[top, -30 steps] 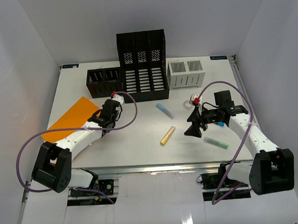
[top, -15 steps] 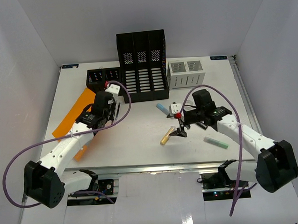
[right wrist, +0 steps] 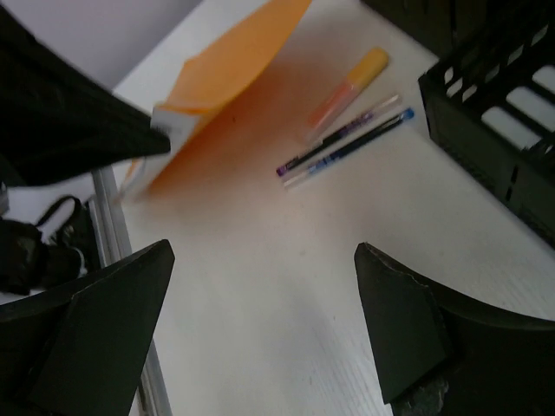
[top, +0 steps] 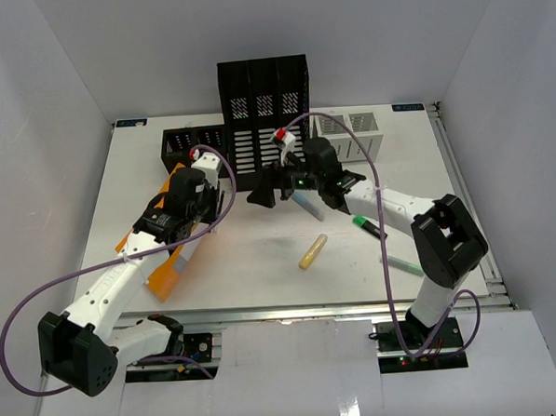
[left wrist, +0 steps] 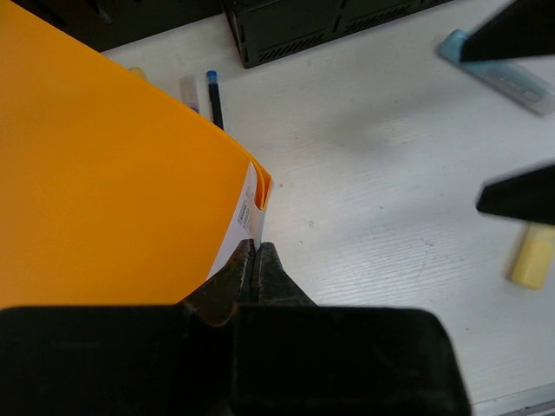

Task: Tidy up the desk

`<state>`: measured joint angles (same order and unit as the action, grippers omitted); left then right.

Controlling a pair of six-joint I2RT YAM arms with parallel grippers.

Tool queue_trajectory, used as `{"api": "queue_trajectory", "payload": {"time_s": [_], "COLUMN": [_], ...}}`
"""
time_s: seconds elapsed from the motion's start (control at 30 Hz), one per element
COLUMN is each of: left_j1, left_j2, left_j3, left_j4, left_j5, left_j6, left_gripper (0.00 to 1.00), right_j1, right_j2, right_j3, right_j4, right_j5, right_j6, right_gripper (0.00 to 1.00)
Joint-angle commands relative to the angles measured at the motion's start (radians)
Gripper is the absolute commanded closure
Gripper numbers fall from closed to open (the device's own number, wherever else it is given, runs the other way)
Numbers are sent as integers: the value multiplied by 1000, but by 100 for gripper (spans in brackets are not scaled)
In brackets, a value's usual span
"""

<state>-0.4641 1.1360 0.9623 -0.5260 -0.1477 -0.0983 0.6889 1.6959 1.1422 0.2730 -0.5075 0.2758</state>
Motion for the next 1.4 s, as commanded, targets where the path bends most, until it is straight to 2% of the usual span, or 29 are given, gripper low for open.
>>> {"api": "queue_trajectory", "payload": {"time_s": [0.0,0.03,0.07,0.1,0.13,0.23,0.3,0.43,0.47,0.57,0.63,0.9,1.0,1.27,1.37], "left_j1": [-2,-2,-2,-2,-2,-2,-2,-2,-2,-4,-4,-5,-5,-5,-5], "left_j2": [-77,-87,-100,-107,-114,-148,-162,-194,-200,-219,-233,-281,-301,-362,-382], "left_j3": [23,22,21,21,20,16,10,-4,-7,-13,-14,16,34,47,51], "left_j4": [14,11,8,5,3,-7,-10,-14,-16,-24,-29,-67,-80,-97,-101], "left_j5": [83,91,102,108,113,146,179,264,279,314,333,366,376,415,423], "left_j6": [-51,-52,-53,-54,-54,-54,-58,-67,-70,-79,-84,-98,-103,-118,-125], "left_gripper": [100,100,100,100,100,100,100,100,100,100,100,100,100,100,100], "right_j1": [-28,-34,-41,-47,-55,-75,-96,-97,-92,-63,-26,75,115,166,164], "right_j2": [71,87,97,103,97,82,101,134,145,194,197,225,245,272,265], "right_j3": [143,157,154,147,137,143,191,275,313,495,550,597,617,637,649], "right_j4": [103,160,231,299,337,302,183,78,9,-560,-659,-703,-768,-817,-837], "right_j5": [-143,-310,-540,-686,-726,-782,-824,-846,-833,-715,-619,-517,-467,-369,-342], "right_j6": [105,5,-68,-130,-196,-489,-652,-789,-871,-1446,-1573,-1688,-1778,-1848,-1870], "right_gripper": [9,10,8,7,6,5,3,3,3,4,4,1,1,25,45]}}
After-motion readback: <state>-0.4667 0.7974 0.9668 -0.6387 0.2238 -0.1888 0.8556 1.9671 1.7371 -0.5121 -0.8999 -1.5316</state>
